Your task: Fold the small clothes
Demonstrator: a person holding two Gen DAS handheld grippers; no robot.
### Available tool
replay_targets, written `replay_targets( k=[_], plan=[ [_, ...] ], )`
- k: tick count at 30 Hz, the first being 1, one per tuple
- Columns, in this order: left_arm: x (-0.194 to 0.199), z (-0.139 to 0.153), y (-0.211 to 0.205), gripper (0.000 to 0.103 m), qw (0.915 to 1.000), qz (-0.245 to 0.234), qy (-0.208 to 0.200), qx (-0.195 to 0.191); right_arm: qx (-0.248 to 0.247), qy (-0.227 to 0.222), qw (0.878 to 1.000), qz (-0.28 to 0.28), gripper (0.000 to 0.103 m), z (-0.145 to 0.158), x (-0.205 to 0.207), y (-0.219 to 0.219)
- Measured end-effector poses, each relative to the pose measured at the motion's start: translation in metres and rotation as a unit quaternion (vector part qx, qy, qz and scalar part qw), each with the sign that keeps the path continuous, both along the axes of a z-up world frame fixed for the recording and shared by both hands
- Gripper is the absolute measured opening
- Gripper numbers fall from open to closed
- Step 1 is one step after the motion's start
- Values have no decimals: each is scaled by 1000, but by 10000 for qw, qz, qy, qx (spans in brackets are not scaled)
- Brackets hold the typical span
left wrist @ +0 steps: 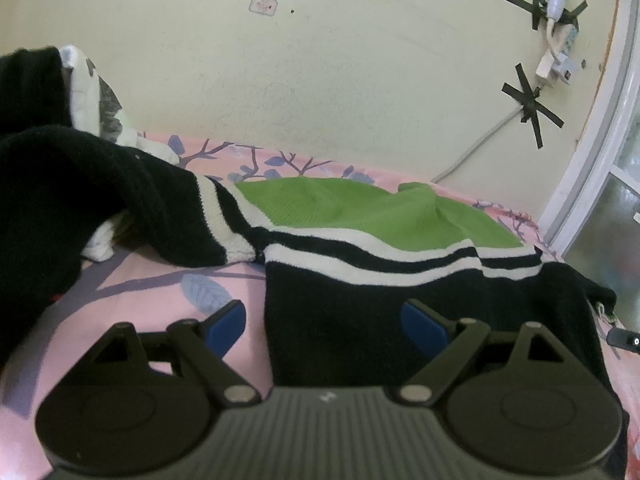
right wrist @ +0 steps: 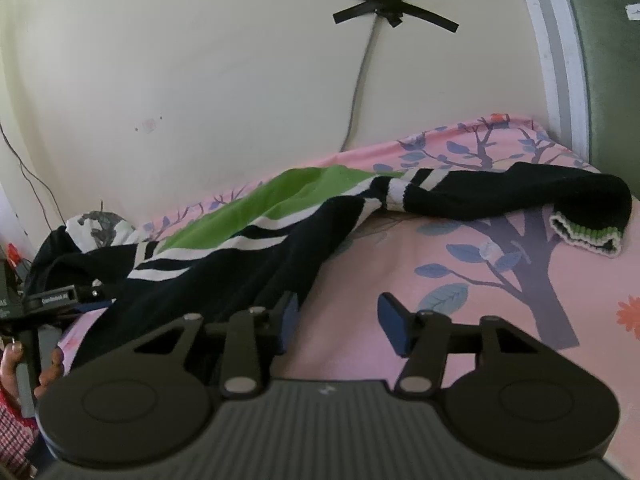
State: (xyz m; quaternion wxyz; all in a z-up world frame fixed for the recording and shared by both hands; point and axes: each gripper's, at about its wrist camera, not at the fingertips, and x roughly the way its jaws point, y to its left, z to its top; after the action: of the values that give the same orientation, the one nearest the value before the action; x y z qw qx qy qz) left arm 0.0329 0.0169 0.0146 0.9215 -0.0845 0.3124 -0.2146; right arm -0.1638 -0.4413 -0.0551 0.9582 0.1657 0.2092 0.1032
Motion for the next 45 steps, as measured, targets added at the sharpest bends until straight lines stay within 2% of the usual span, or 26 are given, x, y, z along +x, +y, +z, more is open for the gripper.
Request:
replay_targets(
  k=[5, 8, 11, 17, 18, 20, 21, 22, 23, 24, 25, 26, 27, 30, 33, 35, 36, 37, 39, 42, 45],
  plan=[
    [-42, 17, 20, 92, 9990, -375, -30, -221, -176, -20, 9996, 226, 54, 0, -14, 1],
    [-65, 20, 27, 92, 9987, -499, 45, -134, -314, -6, 9990, 306, 61, -4, -18, 3],
    [-85, 19, 33, 92, 9978, -624, 194, -102, -292, 52, 9982, 512, 63, -7, -20, 5],
    [-100, 6, 33, 92, 9954, -760, 579, -26, -577, 76, 9953, 769, 64, -10, -46, 7],
    [-101, 4, 31, 89, 9950, -793, 599, 30, -659, 113, 9945, 809, 64, -12, -49, 10],
    [-106, 2, 25, 84, 9940, -893, 614, 151, -903, 234, 9919, 864, 48, -19, -53, 19],
    [-108, 1, 21, 80, 9933, -954, 610, 224, -1037, 323, 9904, 859, 36, -25, -55, 25],
    [-111, 1, 16, 74, 9930, -975, 566, 346, -1191, 148, 9901, 729, 20, -29, -62, 29],
    [-114, 1, 12, 69, 9927, -979, 493, 510, -1245, 75, 9898, 691, 14, -31, -68, 33],
    [-117, 2, 7, 55, 9918, -975, 405, 715, -1264, 37, 9904, 565, 1, -30, -74, 34],
    [-118, 2, 3, 37, 9906, -961, 342, 911, -1167, 43, 9921, 465, 1, -28, -80, 30],
    [-120, 3, 0, 27, 9891, -931, 298, 1097, -1006, 25, 9943, 339, 0, -24, -87, 23],
    [-120, 5, -1, 12, 9880, -927, 278, 1203, -893, -30, 9959, 171, 0, -20, -100, 13],
    [-124, 13, 4, 9, 9883, -1076, 274, 1047, -930, 97, 9956, -32, 0, -13, -135, -8],
    [-131, 15, 9, 14, 9886, -1113, 226, 987, -818, 652, 9943, 193, 2, -25, -151, -15],
    [-133, 14, 14, 26, 9897, -1065, 251, 918, -1016, 784, 9917, 97, 3, -30, -147, -16],
    [-133, 13, 16, 33, 9905, -1014, 255, 896, -1059, 714, 9918, -37, 10, -27, -143, -18],
    [-134, 13, 20, 36, 9914, -935, 240, 884, -1009, 564, 9931, -197, 35, -20, -138, -23],
    [-136, 15, 30, 40, 9937, -733, 173, 824, -854, 184, 9953, -424, 59, -1, -128, -29],
    [-138, 18, 49, 48, 9970, -340, 8, 697, -905, -284, 9952, -247, 58, 29, -99, -18],
    [-138, 20, 67, 50, 9983, 131, -142, 548, -919, -561, 9936, 345, 58, 49, -60, 15]
  ],
)
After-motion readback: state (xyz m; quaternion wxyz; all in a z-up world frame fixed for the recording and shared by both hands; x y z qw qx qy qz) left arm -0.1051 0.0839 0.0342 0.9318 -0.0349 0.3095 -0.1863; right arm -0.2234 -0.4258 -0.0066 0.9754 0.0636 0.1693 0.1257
